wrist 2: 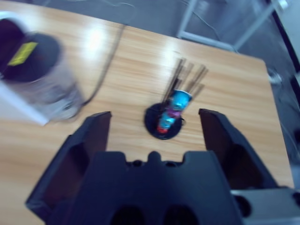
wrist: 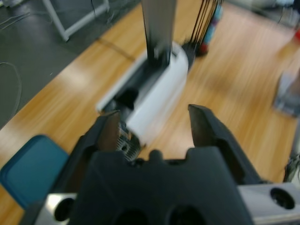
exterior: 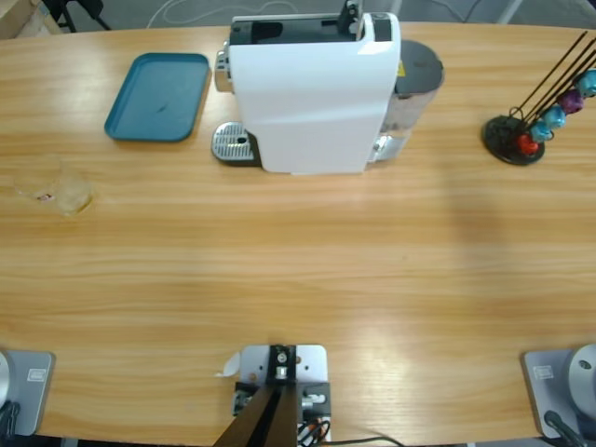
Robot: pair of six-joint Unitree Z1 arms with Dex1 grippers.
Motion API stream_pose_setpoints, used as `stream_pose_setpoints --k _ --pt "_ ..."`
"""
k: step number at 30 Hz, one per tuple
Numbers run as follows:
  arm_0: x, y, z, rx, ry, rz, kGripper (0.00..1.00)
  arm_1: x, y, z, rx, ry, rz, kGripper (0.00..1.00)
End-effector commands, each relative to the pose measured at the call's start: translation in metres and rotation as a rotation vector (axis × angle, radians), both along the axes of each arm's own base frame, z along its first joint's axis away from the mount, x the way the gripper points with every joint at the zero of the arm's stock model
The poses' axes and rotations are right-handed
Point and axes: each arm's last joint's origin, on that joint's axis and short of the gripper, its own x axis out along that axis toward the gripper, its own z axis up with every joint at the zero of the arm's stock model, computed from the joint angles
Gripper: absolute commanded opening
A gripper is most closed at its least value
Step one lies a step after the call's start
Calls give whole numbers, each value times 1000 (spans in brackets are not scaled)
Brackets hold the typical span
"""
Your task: Pour coffee
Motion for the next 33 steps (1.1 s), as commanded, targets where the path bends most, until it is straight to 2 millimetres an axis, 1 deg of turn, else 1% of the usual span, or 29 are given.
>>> stream_pose_setpoints --k 1,5,8,11,17,20,21,22,26,29,33 --pt "-25 22 -39 204 2 13 991 37 -7 -54 56 92 -213 682" --pt "-23 21 -43 211 17 44 991 35 -6 -61 93 116 -181 699" --pt "-24 23 -50 230 31 49 991 36 -5 -66 90 137 -173 697" --pt "-25 24 -52 236 34 49 991 46 -1 -75 113 137 -156 692" --pt "-22 22 -54 238 40 73 991 68 -7 -86 132 162 -196 688" --pt "-22 22 -55 242 42 76 991 72 -11 -83 136 147 -223 681" --pt "-22 23 -56 244 43 76 991 72 -12 -81 136 140 -225 627" --pt "-23 23 -56 245 44 76 991 71 -12 -80 134 136 -225 594" --pt "-24 25 -56 243 44 76 991 69 -14 -78 136 128 -233 591" --pt "-24 24 -60 252 56 74 991 70 -17 -77 140 119 -248 591" --pt "-22 23 -62 252 68 99 999 76 -21 -78 179 106 -271 595"
